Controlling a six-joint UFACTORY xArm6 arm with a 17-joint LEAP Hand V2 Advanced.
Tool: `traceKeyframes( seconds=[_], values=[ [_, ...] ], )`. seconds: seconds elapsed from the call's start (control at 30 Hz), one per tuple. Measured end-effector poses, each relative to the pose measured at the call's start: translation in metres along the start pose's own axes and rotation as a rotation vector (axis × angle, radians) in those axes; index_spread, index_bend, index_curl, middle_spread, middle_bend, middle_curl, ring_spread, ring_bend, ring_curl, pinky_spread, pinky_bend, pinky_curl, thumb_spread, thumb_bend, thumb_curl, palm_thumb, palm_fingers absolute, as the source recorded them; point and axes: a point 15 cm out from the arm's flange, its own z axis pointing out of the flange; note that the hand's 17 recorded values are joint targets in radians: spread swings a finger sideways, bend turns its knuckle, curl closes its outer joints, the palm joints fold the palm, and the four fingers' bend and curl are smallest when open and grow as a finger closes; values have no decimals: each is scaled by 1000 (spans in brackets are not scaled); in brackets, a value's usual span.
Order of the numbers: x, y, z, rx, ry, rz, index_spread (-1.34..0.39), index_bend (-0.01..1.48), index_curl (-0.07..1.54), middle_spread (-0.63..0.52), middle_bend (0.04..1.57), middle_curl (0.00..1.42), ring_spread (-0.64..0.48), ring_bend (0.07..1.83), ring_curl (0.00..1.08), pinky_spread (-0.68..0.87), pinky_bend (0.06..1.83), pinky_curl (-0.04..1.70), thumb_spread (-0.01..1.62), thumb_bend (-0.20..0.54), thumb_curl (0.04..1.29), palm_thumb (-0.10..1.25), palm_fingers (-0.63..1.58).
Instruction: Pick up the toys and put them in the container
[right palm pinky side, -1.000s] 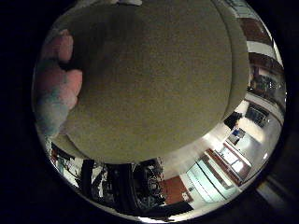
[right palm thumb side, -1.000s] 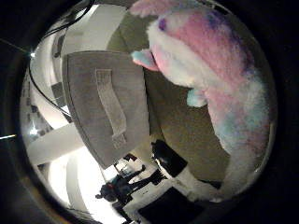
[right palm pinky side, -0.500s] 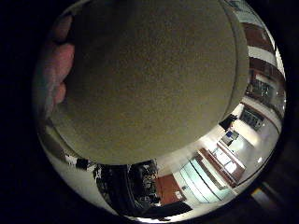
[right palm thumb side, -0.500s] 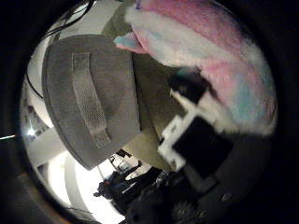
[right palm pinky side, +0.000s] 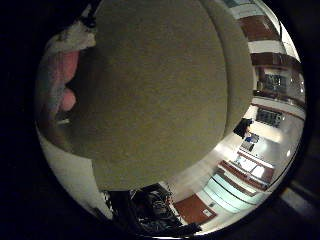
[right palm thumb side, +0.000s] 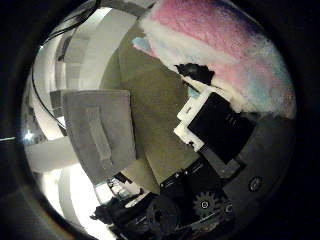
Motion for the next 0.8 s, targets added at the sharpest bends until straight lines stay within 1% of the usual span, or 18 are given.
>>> traceKeyframes(
  seconds=[0.2, 0.4, 0.67, 0.8],
  values=[
    [7, -3, -44, 37, 7, -15, -329, 1030, 987, -266, 1153, 1037, -294, 1281, 876, -177, 1578, 595, 1053, -10, 497, 1030, 1062],
    [-6, 2, -100, 53, 11, -45, -301, 1043, 995, -231, 1193, 1010, -292, 1264, 917, -172, 1546, 654, 1078, -10, 535, 1059, 1074],
    [-37, 19, -187, 87, 14, -128, -287, 1052, 992, -210, 1218, 981, -285, 1258, 941, -174, 1513, 718, 1081, -13, 570, 1063, 1074],
    [-69, 34, -233, 115, 15, -185, -282, 1058, 990, -204, 1228, 971, -285, 1253, 949, -173, 1495, 748, 1081, -13, 580, 1061, 1076]
  ],
)
